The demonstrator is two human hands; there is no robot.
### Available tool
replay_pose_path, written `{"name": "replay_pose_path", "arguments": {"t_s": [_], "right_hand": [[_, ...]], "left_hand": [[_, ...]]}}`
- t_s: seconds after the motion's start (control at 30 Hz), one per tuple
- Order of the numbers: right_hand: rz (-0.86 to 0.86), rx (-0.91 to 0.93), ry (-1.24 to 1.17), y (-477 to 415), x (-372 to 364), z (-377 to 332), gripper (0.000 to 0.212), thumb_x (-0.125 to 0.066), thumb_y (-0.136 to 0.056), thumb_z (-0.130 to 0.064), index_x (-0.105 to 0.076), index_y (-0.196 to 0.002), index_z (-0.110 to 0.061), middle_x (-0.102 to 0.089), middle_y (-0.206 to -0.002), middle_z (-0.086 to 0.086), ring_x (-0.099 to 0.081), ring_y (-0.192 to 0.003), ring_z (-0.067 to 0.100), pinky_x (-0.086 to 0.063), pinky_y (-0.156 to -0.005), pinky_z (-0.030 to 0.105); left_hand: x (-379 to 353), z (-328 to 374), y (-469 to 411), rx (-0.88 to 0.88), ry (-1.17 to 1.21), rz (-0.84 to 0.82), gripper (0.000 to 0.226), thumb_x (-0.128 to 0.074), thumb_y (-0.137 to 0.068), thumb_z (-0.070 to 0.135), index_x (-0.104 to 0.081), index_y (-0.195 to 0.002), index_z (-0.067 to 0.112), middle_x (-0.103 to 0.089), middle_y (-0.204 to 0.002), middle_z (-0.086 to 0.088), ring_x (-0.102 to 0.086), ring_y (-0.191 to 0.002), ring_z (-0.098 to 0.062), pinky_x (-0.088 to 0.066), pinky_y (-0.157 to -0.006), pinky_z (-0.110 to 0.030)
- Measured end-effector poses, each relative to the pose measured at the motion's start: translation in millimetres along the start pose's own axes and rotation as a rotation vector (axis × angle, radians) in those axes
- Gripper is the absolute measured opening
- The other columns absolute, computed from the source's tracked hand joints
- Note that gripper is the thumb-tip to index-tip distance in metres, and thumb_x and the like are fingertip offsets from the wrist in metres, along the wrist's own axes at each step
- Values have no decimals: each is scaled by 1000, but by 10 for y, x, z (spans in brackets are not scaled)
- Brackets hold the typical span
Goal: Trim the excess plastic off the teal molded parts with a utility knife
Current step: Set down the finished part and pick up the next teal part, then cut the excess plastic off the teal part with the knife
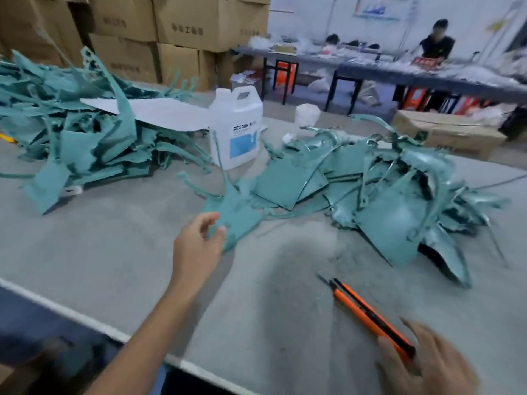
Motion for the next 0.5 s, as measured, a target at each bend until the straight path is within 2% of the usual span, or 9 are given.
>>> {"name": "replay_pose_path", "arguments": {"t_s": [0.03, 0.1, 0.17, 0.2, 0.27, 0.33, 0.37, 0.43, 0.5], "right_hand": [[-30, -50, 19, 3, -36, 39, 77, -44, -67, -63, -77, -106, -5, -73, -105, 23, -70, -94, 46, -51, -85, 54], [-53, -77, 56, -4, -97, 98, 71, -45, -69, -60, -79, -100, -7, -73, -97, 22, -71, -86, 44, -52, -81, 52], [8, -48, 92, -10, -142, 147, 63, -47, -71, -58, -80, -93, -10, -73, -90, 19, -70, -78, 41, -52, -77, 48], [31, -31, 99, 3, -183, 170, 61, -48, -72, -58, -81, -91, -11, -72, -88, 17, -69, -75, 40, -50, -75, 45], [72, -19, 118, 12, -212, 204, 59, -49, -77, -60, -81, -89, -12, -72, -84, 14, -68, -70, 38, -47, -71, 42], [108, -21, 109, 26, -253, 235, 68, -40, -88, -68, -81, -91, -13, -73, -84, 13, -67, -70, 38, -49, -69, 44], [101, -36, 94, 37, -262, 237, 75, -33, -92, -71, -81, -94, -12, -73, -84, 14, -67, -71, 39, -50, -70, 46], [95, -30, 79, 46, -260, 210, 82, -26, -94, -72, -81, -97, -11, -73, -84, 15, -66, -71, 41, -51, -71, 48], [73, -11, 75, 54, -266, 181, 84, -23, -95, -70, -81, -96, -10, -71, -83, 16, -65, -72, 42, -51, -71, 50]], "left_hand": [[-205, 59, -84, -12, -140, -89, 41, -72, -87, 32, -63, -126, 21, -64, -128, -5, -57, -120, -19, -41, -106, -35], [-485, 50, -248, 44, -463, -273, 85, -69, -80, 62, -39, -150, 23, -30, -160, -13, -25, -148, -30, -21, -118, -42], [-607, -83, -384, 132, -626, -437, 117, -57, -70, 85, -10, -159, 25, 4, -167, -10, 4, -153, -30, -6, -121, -47], [-613, -156, -441, 141, -670, -476, 122, -53, -69, 89, -4, -159, 22, 7, -167, -10, 7, -153, -31, -5, -121, -48], [-570, -244, -535, 70, -749, -423, 108, -52, -77, 82, -17, -154, 14, -16, -164, -14, -15, -150, -33, -21, -115, -49], [-462, -212, -611, -86, -799, -262, 69, -51, -92, 60, -36, -139, 12, -51, -140, -18, -49, -125, -37, -42, -96, -48], [-392, -166, -645, -143, -802, -204, 52, -48, -97, 48, -42, -134, 12, -60, -126, -19, -57, -111, -38, -46, -87, -47], [-221, -63, -709, -207, -761, -121, 34, -46, -100, 29, -50, -130, 12, -67, -103, -20, -62, -90, -40, -48, -75, -46], [-11, 81, -757, -240, -677, -39, 27, -47, -101, 19, -54, -124, 9, -66, -92, -21, -60, -81, -42, -46, -69, -47]]}}
Point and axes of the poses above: each hand's wrist, its own y-axis away from the middle knuckle, its own x-axis out of the back of the hand, z = x × y, the point moved 2 cm from there along -y, towards the middle knuckle
